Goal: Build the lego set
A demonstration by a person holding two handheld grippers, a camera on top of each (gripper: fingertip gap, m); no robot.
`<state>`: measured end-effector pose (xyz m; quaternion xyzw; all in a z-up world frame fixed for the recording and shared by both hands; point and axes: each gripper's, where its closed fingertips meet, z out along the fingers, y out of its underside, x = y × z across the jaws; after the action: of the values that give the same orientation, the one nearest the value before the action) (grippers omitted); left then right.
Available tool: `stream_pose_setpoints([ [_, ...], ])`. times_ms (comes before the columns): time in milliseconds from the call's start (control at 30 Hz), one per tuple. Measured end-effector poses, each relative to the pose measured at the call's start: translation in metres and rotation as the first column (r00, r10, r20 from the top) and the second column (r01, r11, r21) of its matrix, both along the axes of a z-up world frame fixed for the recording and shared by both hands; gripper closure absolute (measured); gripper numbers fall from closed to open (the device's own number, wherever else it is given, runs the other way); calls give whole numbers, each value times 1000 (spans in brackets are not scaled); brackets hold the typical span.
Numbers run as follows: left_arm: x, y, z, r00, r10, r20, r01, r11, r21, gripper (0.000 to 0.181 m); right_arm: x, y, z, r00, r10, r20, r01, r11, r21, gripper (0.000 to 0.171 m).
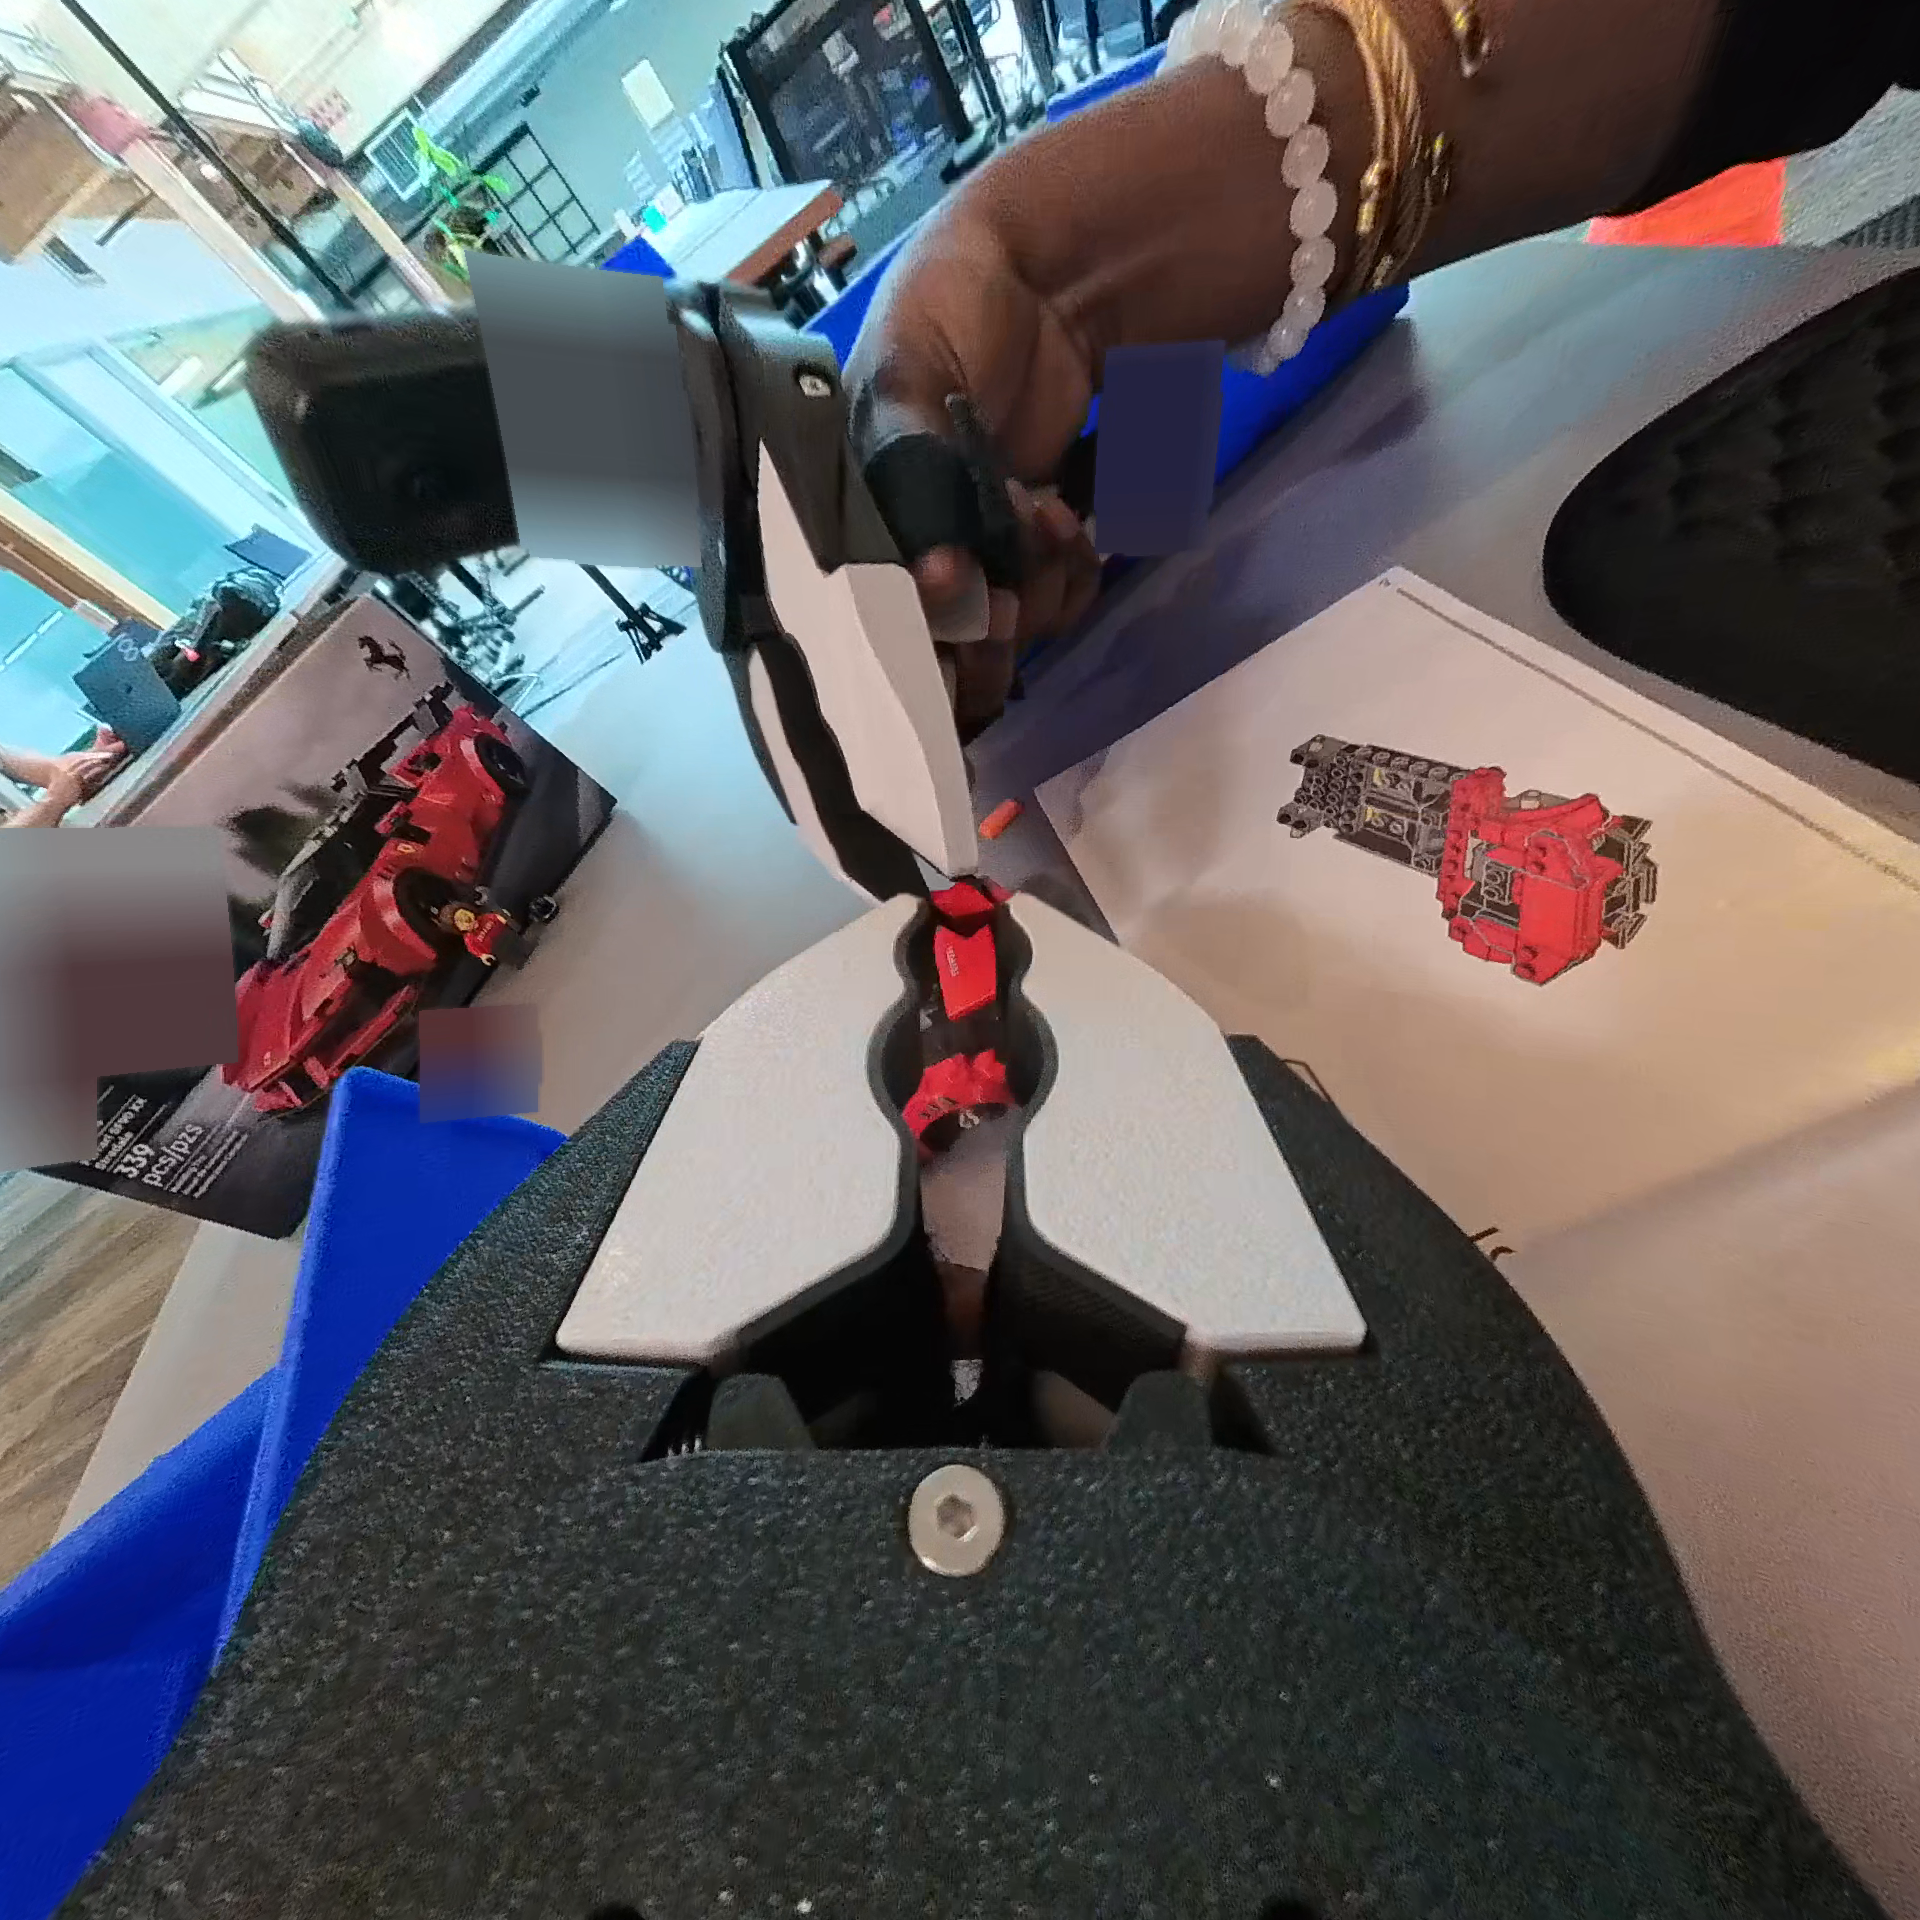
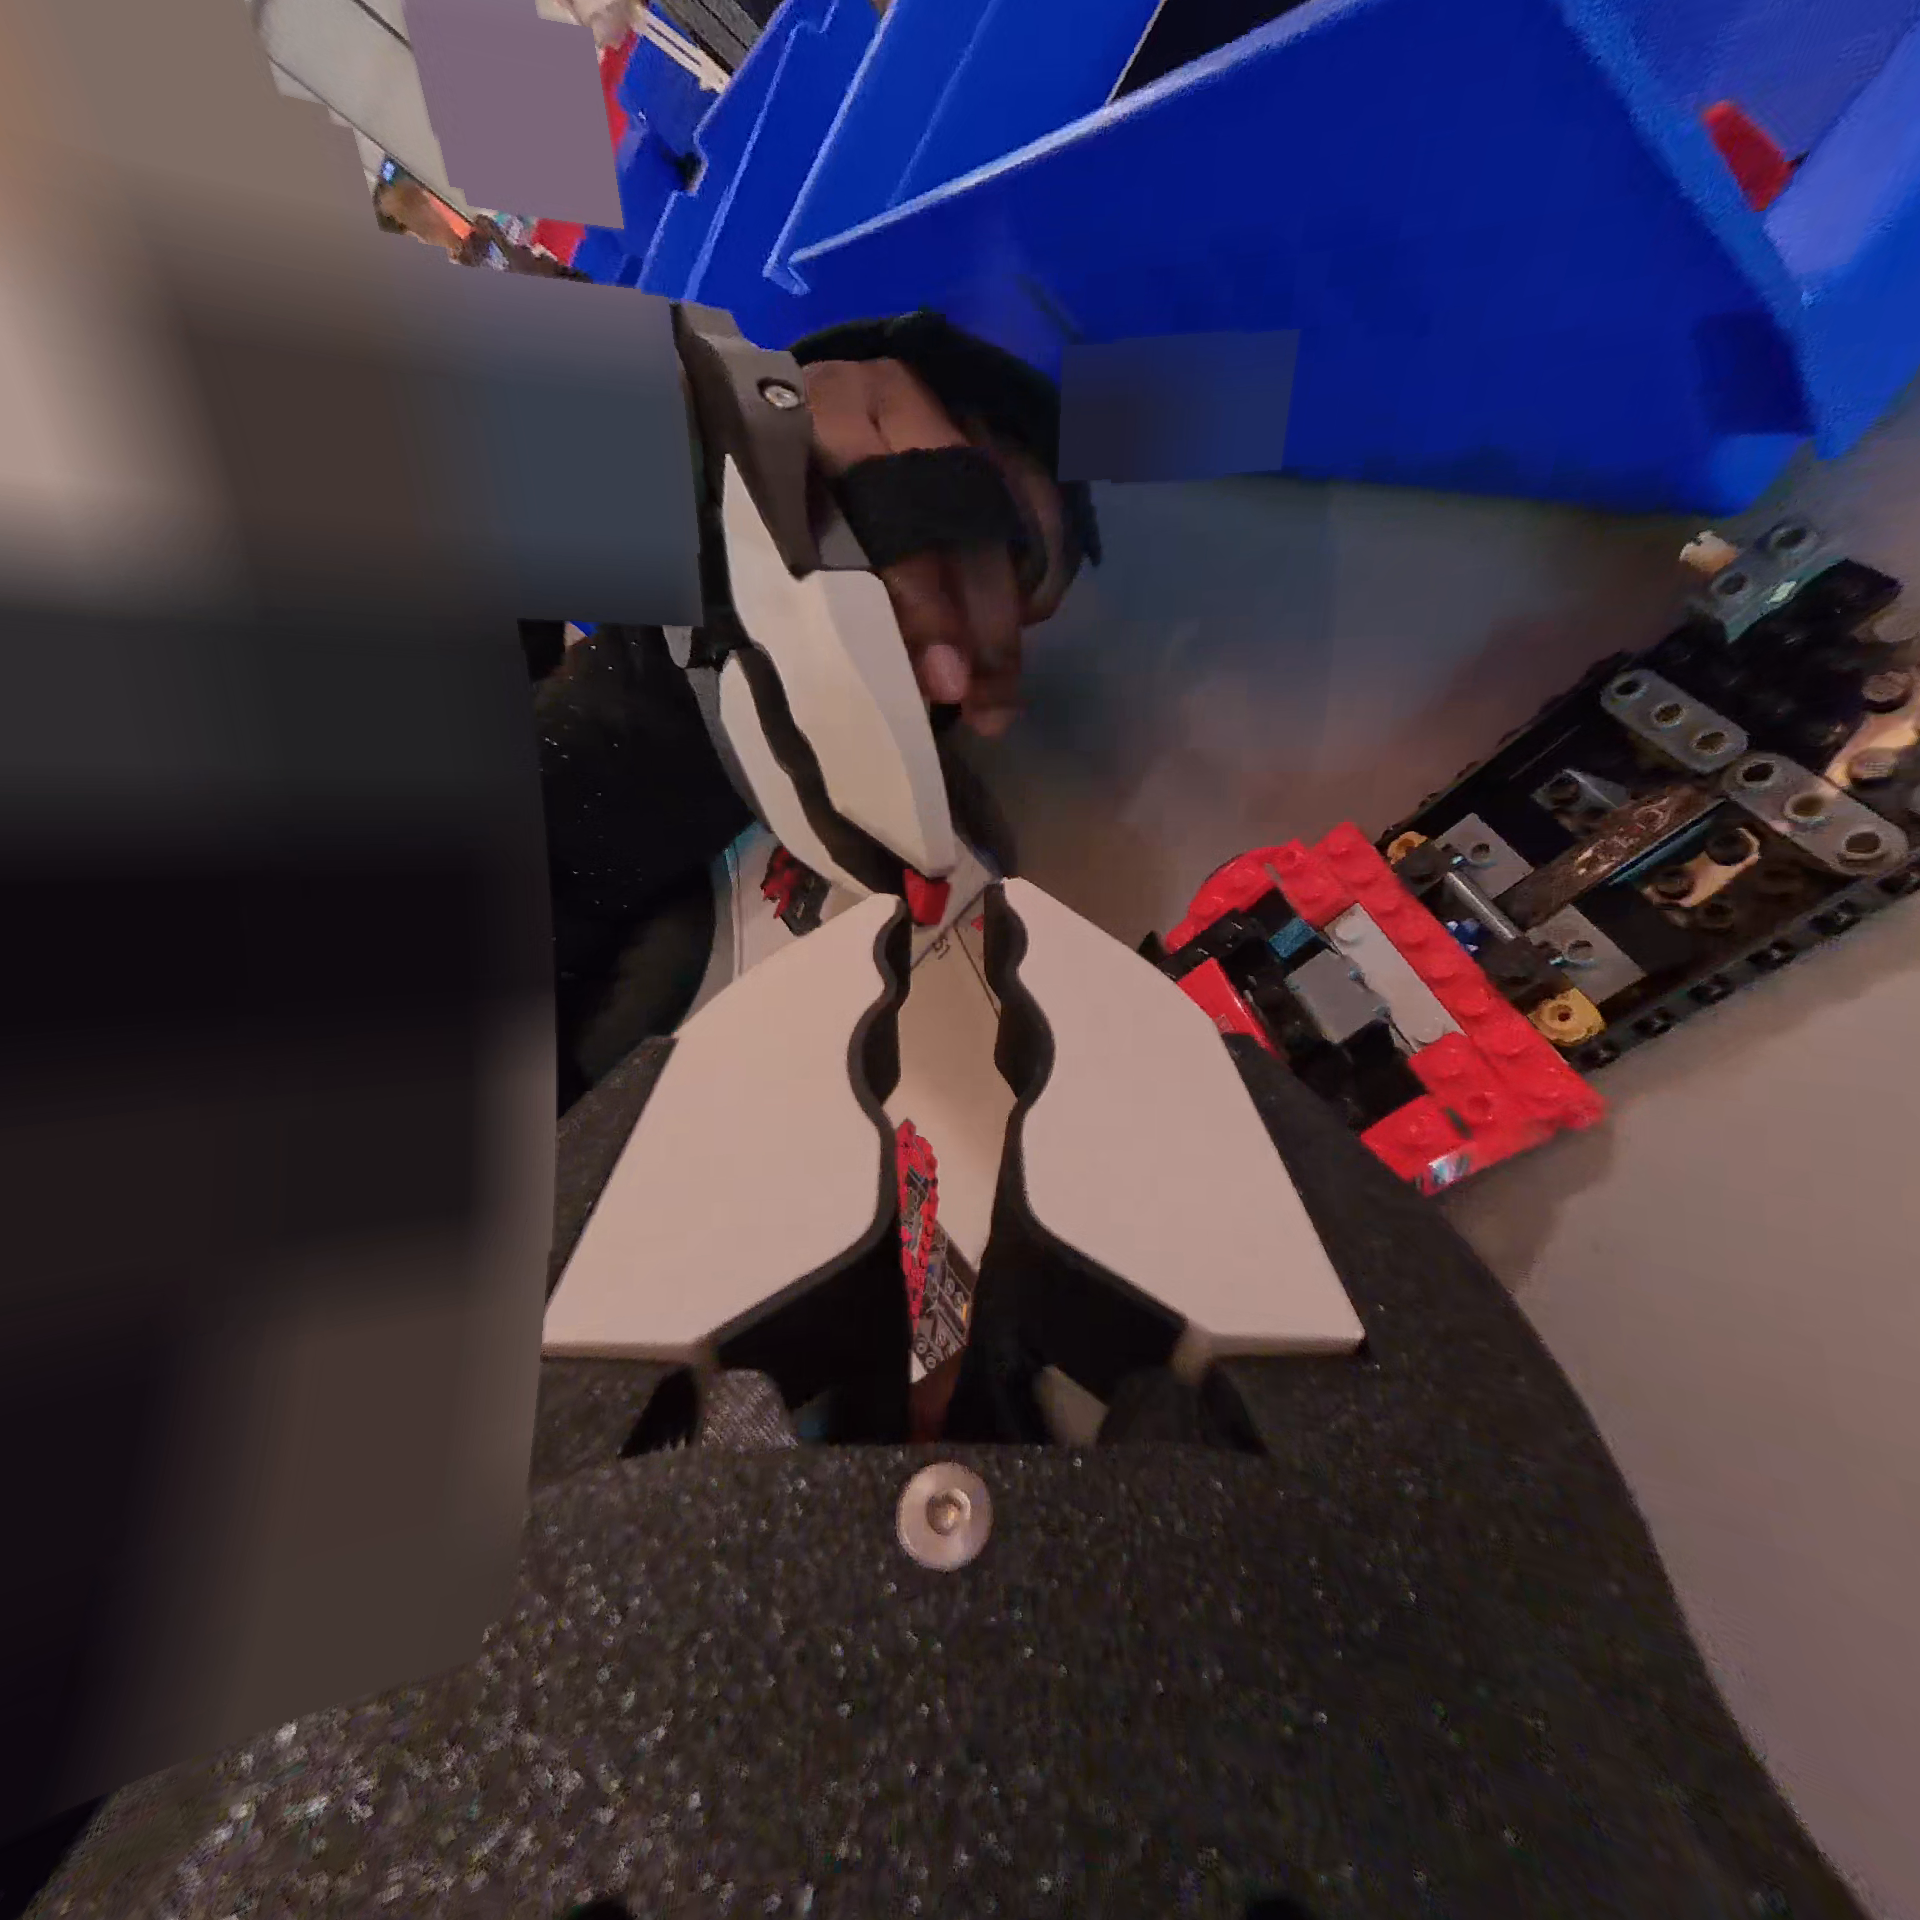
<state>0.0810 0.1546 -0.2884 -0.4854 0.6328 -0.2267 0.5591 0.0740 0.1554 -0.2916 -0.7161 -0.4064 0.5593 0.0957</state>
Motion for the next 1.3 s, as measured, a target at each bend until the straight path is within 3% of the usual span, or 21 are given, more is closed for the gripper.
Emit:
stream_pose_setpoints([
  [333, 3, -3, 7, 1000, -11, 28, 11, 1000, 3, 172, -3, -7, 7, 998, 19, -59, -23, 997, -71, 165],
  [533, -2, 9, 30, 977, 149, 156, -138, 987, -80, 153, -4, 10, 28, 967, -185, -173, 170, 981, -95, 166],
  [667, -4, 20, 37, 949, 285, 135, -290, 957, 20, 162, -4, 16, 41, 927, -297, -230, 274, 953, -126, 166],
  [833, 1, 23, 40, 935, 337, 112, -346, 936, 69, 170, -2, 17, 42, 908, -346, -236, 326, 937, -123, 166],
  [1300, 0, 23, 35, 931, 359, 64, -364, 917, 164, 174, -2, 18, 36, 889, -400, -223, 376, 916, -142, 166],
])
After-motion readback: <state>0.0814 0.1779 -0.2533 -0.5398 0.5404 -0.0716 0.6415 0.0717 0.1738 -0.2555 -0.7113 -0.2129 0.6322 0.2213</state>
